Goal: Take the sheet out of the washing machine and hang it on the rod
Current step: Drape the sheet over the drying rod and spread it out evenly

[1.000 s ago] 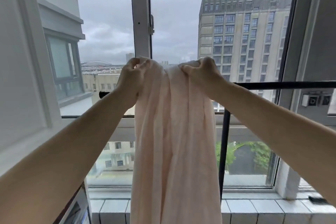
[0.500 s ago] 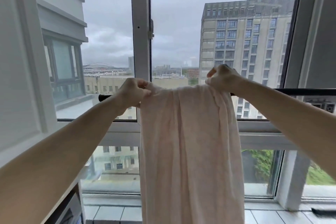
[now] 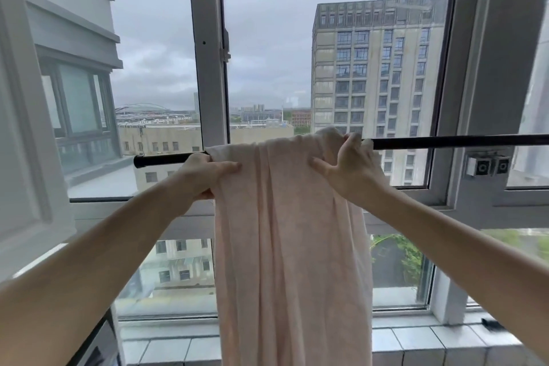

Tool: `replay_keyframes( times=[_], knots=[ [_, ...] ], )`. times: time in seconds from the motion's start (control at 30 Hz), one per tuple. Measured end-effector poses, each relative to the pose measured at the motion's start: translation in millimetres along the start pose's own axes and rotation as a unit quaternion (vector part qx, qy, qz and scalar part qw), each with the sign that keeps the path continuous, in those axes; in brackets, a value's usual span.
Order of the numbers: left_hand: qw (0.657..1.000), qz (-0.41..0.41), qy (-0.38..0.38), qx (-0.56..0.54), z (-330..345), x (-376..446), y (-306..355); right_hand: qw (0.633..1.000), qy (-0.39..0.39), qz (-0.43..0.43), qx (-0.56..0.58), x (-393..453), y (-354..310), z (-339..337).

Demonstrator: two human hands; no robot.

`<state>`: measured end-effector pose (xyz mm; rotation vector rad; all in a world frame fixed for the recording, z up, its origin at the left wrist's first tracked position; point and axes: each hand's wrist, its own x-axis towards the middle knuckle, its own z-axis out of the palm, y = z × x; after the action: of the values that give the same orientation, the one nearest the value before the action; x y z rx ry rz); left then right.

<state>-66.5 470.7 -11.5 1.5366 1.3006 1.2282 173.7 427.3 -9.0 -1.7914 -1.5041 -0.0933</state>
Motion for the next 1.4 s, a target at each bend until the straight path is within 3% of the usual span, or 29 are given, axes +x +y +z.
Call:
replay_keyframes(
  times=[0.17,0.27,0.4,0.5,0.63,0.73,0.8,0.93,1.0,1.07,1.13,1.23,1.4],
  knots=[
    [0.994,0.089,-0.015,-0.060,10.1,-4.8,5.6,1.000,-0.019,-0.013,0.003,-9.7,-8.0,12.8],
    [0.990,0.094,-0.002,-0.101,19.3,-5.3,6.0,0.996,0.022,-0.046,-0.071,-10.4,-9.9,22.6],
    [0.988,0.098,-0.006,-0.116,25.1,-4.7,14.6,0.996,0.045,-0.070,-0.008,0.6,-19.4,5.6],
    [0.988,0.129,0.047,-0.077,18.3,4.3,31.9,0.986,0.115,-0.120,0.002,30.2,-20.7,-30.7],
    [0.982,0.161,0.087,-0.051,11.6,11.6,48.9,0.971,0.229,-0.066,0.034,63.4,1.3,-69.7],
    [0.986,0.157,0.054,-0.033,17.1,6.7,44.6,0.984,0.160,-0.046,-0.064,63.9,38.4,-62.5],
    [0.988,0.149,0.045,-0.009,22.6,4.0,39.2,0.988,0.137,-0.040,-0.065,65.8,54.7,-60.1],
    [0.985,0.155,0.065,-0.036,24.1,8.9,48.4,0.971,0.238,-0.030,0.007,72.6,69.3,-75.6],
    [0.987,0.147,0.051,-0.038,29.6,10.9,53.0,0.977,0.205,-0.016,-0.057,69.8,79.7,-73.4],
    [0.991,0.130,0.019,-0.025,41.7,9.6,51.7,0.983,0.109,0.023,-0.148,64.2,82.7,-69.1],
    [0.992,0.122,-0.019,-0.013,56.3,4.7,49.6,0.974,0.084,0.033,-0.207,59.1,77.9,-68.0],
    [0.990,0.125,-0.054,-0.027,70.5,-0.9,50.5,0.968,0.113,-0.072,-0.213,42.2,57.7,-67.8],
    [0.991,0.089,-0.095,-0.017,63.2,-2.5,52.2,0.965,0.038,-0.240,-0.096,7.4,21.0,-44.9]
  ],
)
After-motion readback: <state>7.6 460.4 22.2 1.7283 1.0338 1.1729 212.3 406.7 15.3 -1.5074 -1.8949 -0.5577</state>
